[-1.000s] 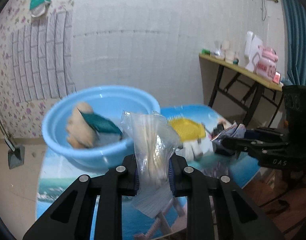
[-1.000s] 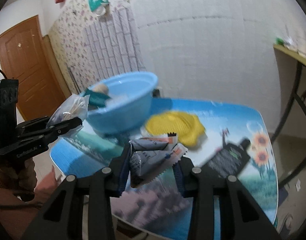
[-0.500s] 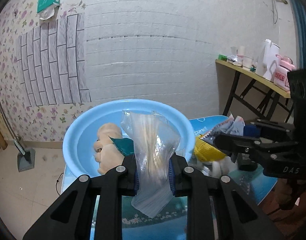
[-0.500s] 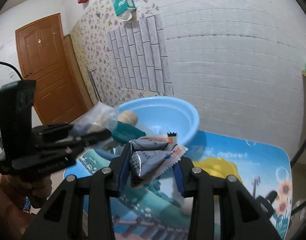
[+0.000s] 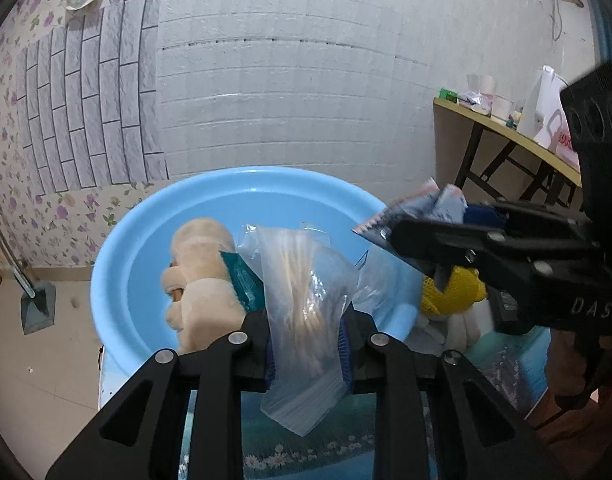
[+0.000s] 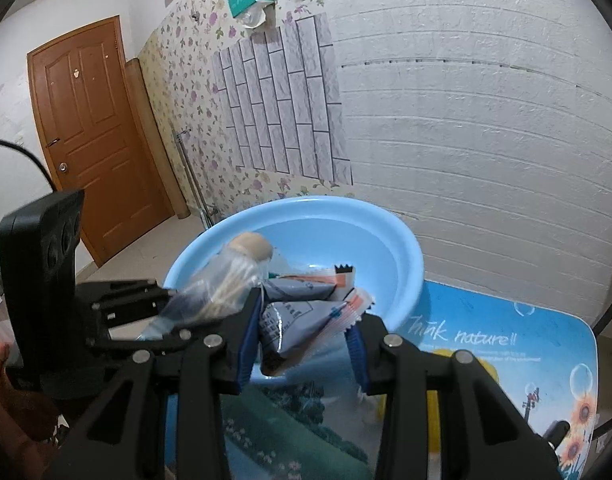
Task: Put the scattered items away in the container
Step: 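Open the left gripper to drop the swab bag into the basin while the right holds the sachets above it, then open the right gripper to drop the grey sachets into the basin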
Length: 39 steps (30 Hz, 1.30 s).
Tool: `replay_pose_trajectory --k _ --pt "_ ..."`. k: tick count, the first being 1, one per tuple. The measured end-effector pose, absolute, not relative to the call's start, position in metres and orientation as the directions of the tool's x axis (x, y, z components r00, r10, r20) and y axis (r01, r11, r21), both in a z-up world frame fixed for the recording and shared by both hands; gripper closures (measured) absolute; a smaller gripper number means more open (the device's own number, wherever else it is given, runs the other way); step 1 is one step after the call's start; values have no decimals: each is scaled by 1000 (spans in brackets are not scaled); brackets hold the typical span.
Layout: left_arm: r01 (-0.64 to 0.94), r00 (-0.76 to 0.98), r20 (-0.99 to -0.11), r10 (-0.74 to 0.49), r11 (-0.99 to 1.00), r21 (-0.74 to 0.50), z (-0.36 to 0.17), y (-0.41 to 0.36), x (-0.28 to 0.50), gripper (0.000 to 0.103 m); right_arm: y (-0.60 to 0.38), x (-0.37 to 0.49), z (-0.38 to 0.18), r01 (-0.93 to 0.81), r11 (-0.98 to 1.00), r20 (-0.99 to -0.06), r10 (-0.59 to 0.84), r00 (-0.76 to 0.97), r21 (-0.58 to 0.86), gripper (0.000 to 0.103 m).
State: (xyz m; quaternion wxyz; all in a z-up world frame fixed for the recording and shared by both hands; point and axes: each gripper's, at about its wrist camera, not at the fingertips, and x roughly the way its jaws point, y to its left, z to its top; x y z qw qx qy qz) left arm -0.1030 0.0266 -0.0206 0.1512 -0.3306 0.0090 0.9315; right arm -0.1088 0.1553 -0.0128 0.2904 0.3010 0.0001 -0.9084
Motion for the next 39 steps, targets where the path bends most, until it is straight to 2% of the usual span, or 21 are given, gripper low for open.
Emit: replay_pose_trajectory --k 3,5,8,15,18,33,39 --pt "-303 -730 -621 287 -949 -82 -23 29 -104 70 149 -119 -16 526 -832 -552 -526 -647 178 65" --pt "-319 -728 -614 305 -943 -90 -22 30 -101 56 145 -125 -17 528 -830 -555 -529 -641 181 65" --pt "-332 -736 -599 316 -939 -88 -19 31 -95 44 137 -131 -20 539 -824 -566 -532 -630 173 65" --pt "-322 -741 -597 306 -943 -83 -16 28 -83 43 125 -130 -31 549 -824 -608 -509 -610 140 61" --pt "-308 -749 -594 293 -948 -81 -14 26 -77 43 129 -129 -32 543 -824 -608 -516 -603 160 49" --pt "-273 -761 -596 257 -960 -65 -8 29 -53 42 159 -100 -27 497 -852 -588 -489 -645 163 48" --pt "-293 -753 -597 275 -954 -70 -10 37 -44 38 180 -87 -30 459 -874 -593 -458 -663 162 48"
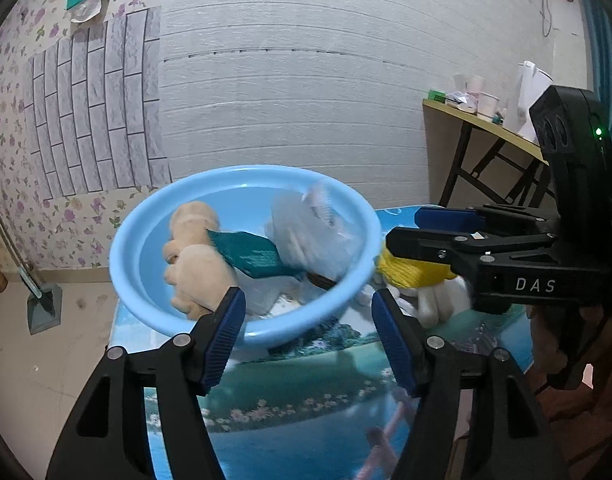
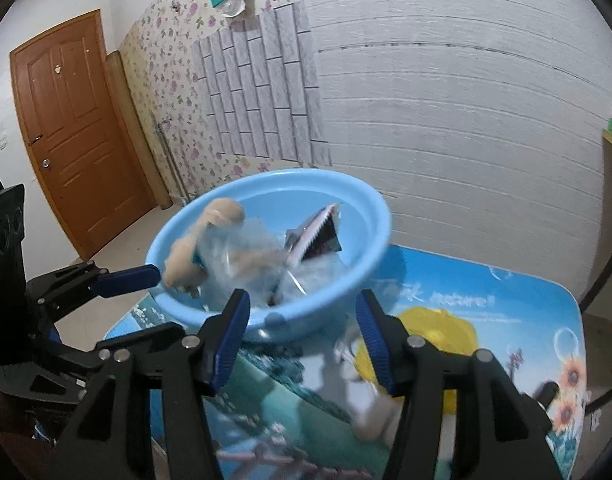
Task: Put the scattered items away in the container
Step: 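Open the right gripper to drop the grey sachets into the basin, then move the left gripper to the yellow plush toy while the right approaches the black bottle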
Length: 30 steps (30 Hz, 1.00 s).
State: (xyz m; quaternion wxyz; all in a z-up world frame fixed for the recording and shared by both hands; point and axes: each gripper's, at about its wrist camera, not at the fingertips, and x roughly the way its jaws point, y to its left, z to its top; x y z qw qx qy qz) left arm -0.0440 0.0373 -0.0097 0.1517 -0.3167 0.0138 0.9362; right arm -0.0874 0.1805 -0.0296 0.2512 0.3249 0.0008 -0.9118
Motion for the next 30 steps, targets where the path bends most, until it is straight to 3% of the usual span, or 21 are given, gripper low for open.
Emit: replay_pose_trajectory --k 12,20,30 --pt "-378 -705 -627 332 -923 -64 -20 76 -29 37 231 -65 -48 332 -925 -620 -371 -691 184 48" --pt "-382 -651 -685 327 -921 -77 -54 102 -37 32 262 -54 -66 253 -952 -654 -301 -694 169 48" --pt "-417 -650 -681 335 -908 -49 -54 131 -50 22 294 -52 -82 167 -973 -685 -230 -691 158 48"
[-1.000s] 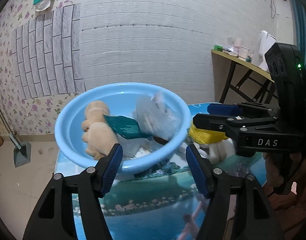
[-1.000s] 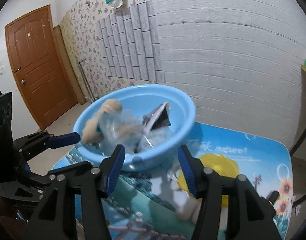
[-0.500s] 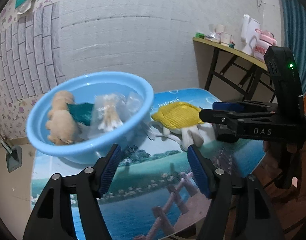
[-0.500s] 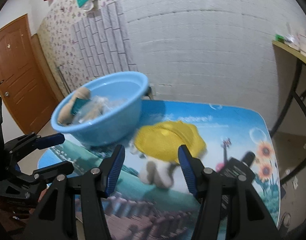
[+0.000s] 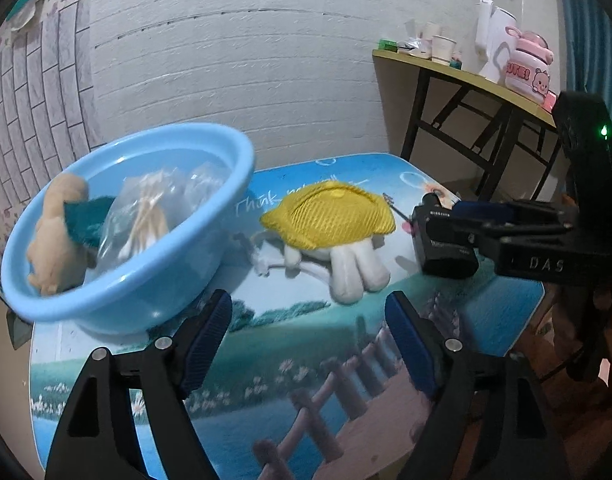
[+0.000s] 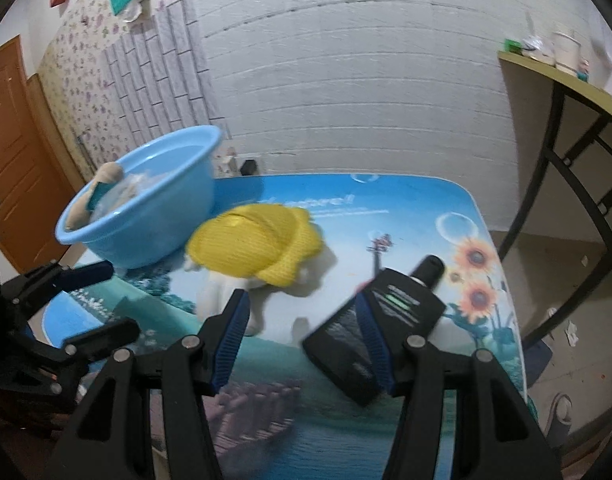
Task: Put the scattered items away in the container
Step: 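Move the left gripper to the yellow plush toy while the right approaches the black bottle, then grasp the yellow plush toy with the left gripper while the right grasps the black bottle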
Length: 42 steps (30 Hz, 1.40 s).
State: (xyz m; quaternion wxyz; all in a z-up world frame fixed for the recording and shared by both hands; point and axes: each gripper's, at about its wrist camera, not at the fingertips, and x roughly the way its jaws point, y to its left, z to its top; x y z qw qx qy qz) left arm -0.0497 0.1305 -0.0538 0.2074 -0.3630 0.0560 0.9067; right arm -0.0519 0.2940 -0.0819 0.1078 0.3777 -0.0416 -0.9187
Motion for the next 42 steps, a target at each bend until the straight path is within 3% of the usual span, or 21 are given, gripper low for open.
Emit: replay_pose_trajectory --k 8,12,16,29,32,39,40,42 --pt "-416 -659 -676 329 -909 -37 -53 159 -71 15 312 -56 -94 58 -990 -705 -131 -697 127 48" --pt "-412 -668 -668 327 -911 -34 -54 172 -82 15 314 -63 -105 26 -994 -734 -97 -672 109 32" --pt "-407 -673 -667 318 -913 -25 -55 184 -92 15 311 -64 -112 24 -998 -741 -55 -670 53 26" --pt "-358 -702 -687 190 -928 108 -73 224 -114 13 347 -58 -113 27 -996 -737 -78 -671 80 22" --pt "-345 -696 -698 170 -931 118 -79 227 -120 5 353 -60 -111 12 -997 -738 -63 -671 74 22" --pt "-313 -658 -744 118 -941 128 -89 225 -140 4 338 -61 -114 44 -995 -743 -98 -662 91 22" --pt "-321 -658 -742 129 -939 121 -88 223 -138 6 333 -62 -115 47 -996 -746 -85 -660 71 22" --pt "-335 -660 -736 149 -936 110 -87 221 -135 28 329 -64 -117 51 -997 -750 -74 -658 53 22"
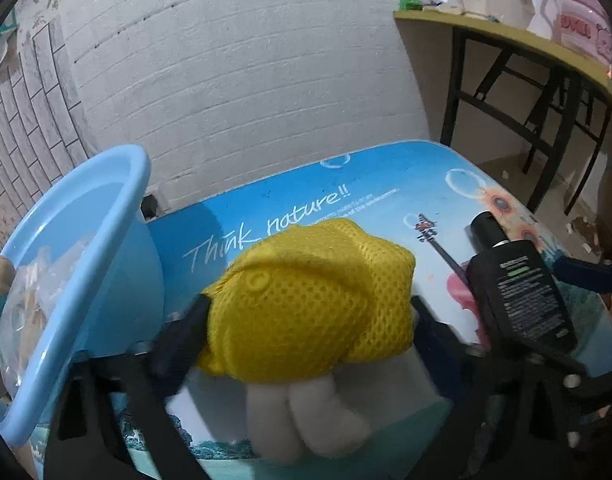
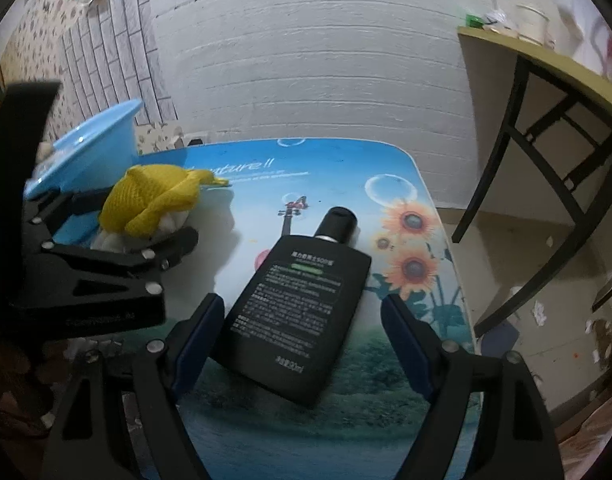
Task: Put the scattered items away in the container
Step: 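Grasp the yellow plush toy with the left gripper while the right grasps the black bottle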
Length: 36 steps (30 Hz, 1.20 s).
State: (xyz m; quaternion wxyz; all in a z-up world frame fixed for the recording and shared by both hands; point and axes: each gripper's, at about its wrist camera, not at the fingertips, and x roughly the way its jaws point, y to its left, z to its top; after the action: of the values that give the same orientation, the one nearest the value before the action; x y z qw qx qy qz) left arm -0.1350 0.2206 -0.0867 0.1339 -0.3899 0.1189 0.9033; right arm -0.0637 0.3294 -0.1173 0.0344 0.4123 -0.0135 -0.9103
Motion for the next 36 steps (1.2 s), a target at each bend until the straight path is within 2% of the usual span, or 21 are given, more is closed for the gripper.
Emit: replay_pose_trajectory --k 4,7,9,15,23,31,36 --pt "-379 -652 -736 182 -919 109 -85 221 -129 36 327 -68 -121 49 -998 -762 -67 -644 46 22" --pt "-410 -643 -736 214 -907 94 -81 222 -121 37 328 -69 -123 43 -998 -768 -63 -637 46 22" --pt "-425 -641 -731 234 -901 84 -77 222 -115 38 326 -68 -123 58 -997 -769 -68 -636 40 28" --pt "-434 -654 -708 269 -899 59 -60 207 -95 38 323 -61 -121 101 -994 -764 -99 -638 44 34" --pt "-438 -666 -691 281 -897 57 -41 175 -60 37 303 -40 -118 208 -976 -764 -177 -620 57 36" --pt "-392 -650 -720 245 -919 41 -50 133 -33 36 270 -22 -116 283 -957 -767 -225 -601 59 38" --pt "-369 -638 -732 238 -929 20 -59 115 -20 35 251 -9 -113 333 -943 -765 -219 -605 6 38"
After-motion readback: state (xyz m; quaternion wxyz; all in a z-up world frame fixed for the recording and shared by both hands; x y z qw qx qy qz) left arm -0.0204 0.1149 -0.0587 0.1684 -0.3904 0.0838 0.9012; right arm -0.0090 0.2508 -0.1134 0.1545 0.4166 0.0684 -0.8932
